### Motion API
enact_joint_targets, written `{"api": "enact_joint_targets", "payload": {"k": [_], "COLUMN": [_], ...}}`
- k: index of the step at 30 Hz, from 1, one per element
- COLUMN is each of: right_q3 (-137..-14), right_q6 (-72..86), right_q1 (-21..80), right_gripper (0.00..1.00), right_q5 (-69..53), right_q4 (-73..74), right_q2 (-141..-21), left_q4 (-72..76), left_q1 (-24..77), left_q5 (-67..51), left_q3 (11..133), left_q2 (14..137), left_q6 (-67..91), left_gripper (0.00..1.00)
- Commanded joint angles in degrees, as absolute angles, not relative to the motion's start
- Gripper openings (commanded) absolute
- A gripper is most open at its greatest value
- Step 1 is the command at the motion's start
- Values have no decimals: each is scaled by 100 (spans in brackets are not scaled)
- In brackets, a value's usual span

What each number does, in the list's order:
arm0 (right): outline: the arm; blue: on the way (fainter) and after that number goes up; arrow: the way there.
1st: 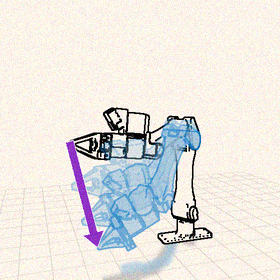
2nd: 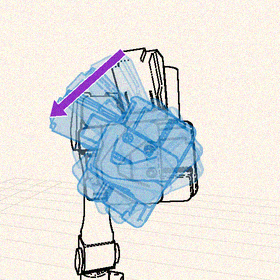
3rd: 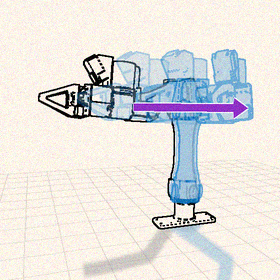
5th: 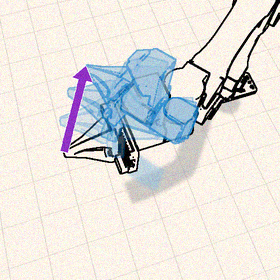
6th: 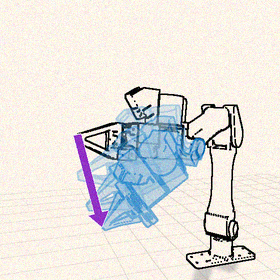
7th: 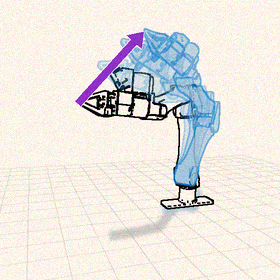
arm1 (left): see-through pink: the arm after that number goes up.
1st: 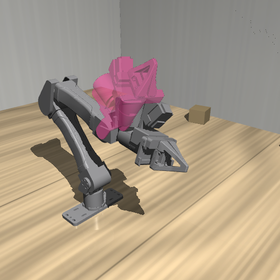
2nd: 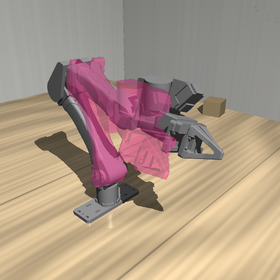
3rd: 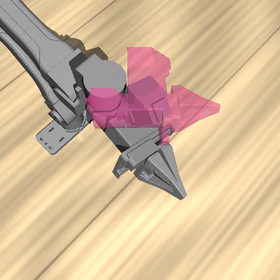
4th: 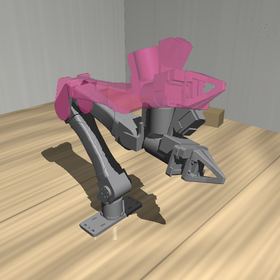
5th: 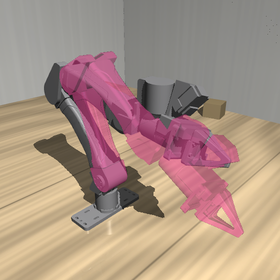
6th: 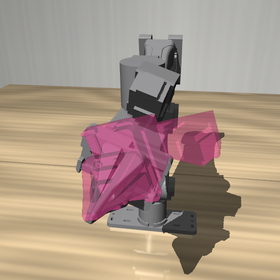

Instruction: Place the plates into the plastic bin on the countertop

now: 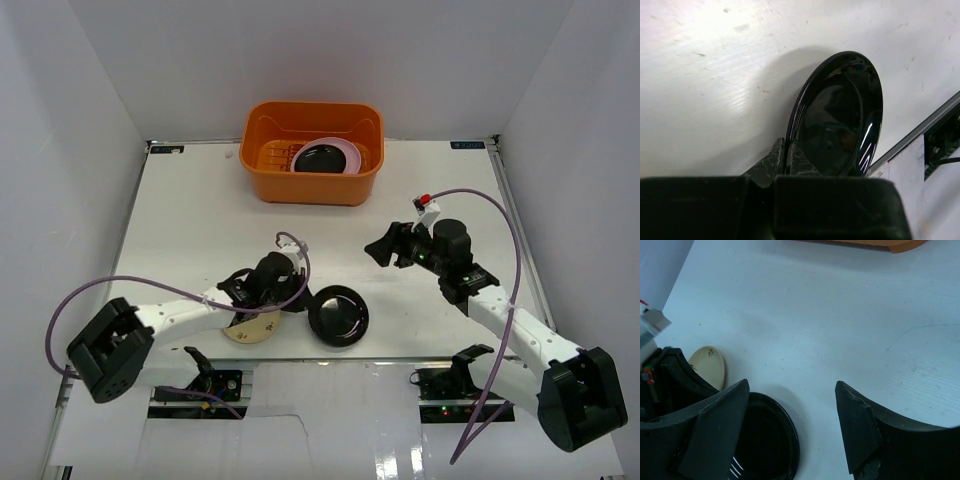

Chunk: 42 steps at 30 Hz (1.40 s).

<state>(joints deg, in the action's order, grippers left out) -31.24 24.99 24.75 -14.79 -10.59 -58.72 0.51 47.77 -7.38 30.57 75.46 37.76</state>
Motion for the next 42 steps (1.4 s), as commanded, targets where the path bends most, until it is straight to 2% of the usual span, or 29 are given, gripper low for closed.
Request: {"api": "enact_joint_targets", "payload": {"k": [1, 3, 5, 8, 9, 11, 12, 14, 17, 18, 19, 20, 21, 23, 28, 34, 38, 39, 40, 42], "right_q3": [-2980, -2962, -2936, -2874, -2865, -2734, -2699, -2654, -2698, -2742, -2794, -2891, -2952, -3145, -4208, -4833, -5079, -5150, -5237, -5125], "right_q6": [2470, 2496, 2531, 2680, 2698, 2821, 2891, 3014, 3189, 3243, 3304, 3470, 3567, 3752, 4113, 4578, 4781, 4781, 4799, 4843], "right_q1": [2443, 2435, 2434, 2443, 2452, 2487, 2566, 2872, 3469, 3915, 4155, 4566, 4727, 5087, 5659, 6108, 6258, 6293, 6302, 6293], "right_gripper": [76, 75, 70, 50, 37, 28, 18, 14, 17, 31, 40, 55, 61, 69, 70, 64, 53, 47, 29, 13], "right_q5": [-1705, -1714, -1714, -1837, -1854, -1855, -1828, -1793, -1346, -1266, -1109, -1003, -898, -677, -809, -686, -668, -642, -703, -712], "right_q4": [-1063, -1055, -1046, -1081, -1081, -1256, -1353, -1625, -2029, -2161, -2475, -2687, -2872, -3293, -3674, -3823, -3867, -3798, -3806, -4041], "right_q2": [-5582, -5406, -5318, -5361, -5431, -5528, -5581, -5817, -6386, -6572, -6992, -7231, -7460, -8230, -9683, -10923, -11346, -11408, -11530, -11427], "left_q4": [-640, -1010, -1264, -1581, -1608, -1600, -1591, -1547, -1372, -1301, -1196, -1152, -1117, -1029, -826, -712, -686, -659, -642, -624], "left_q1": [4755, 4694, 4510, 4141, 3992, 3307, 2835, 2445, 2049, 1935, 1899, 1855, 1802, 1775, 1679, 1609, 1608, 1608, 1608, 1608], "left_q5": [156, 420, 527, 887, 940, 757, 651, 432, 378, 352, 299, 255, 229, 115, 44, 79, 158, 210, 228, 255], "left_q3": [3330, 3610, 3778, 4025, 4051, 4157, 4209, 4446, 4745, 4816, 4964, 5044, 5123, 5334, 5589, 6002, 6371, 6503, 6574, 6827], "left_q2": [6514, 6067, 5837, 5433, 5319, 5037, 4993, 4992, 5124, 5159, 5203, 5342, 5422, 5589, 6029, 6538, 6942, 7013, 7196, 7391], "left_q6": [3788, 3762, 3753, 3735, 3718, 3709, 3692, 3683, 3674, 3674, 3683, 3683, 3691, 3683, 3621, 3498, 3437, 3437, 3428, 3402], "left_gripper": [0, 0, 0, 0, 0, 0, 0, 0, 0, 0, 0, 0, 0, 0, 0, 0, 0, 0, 0, 0]}}
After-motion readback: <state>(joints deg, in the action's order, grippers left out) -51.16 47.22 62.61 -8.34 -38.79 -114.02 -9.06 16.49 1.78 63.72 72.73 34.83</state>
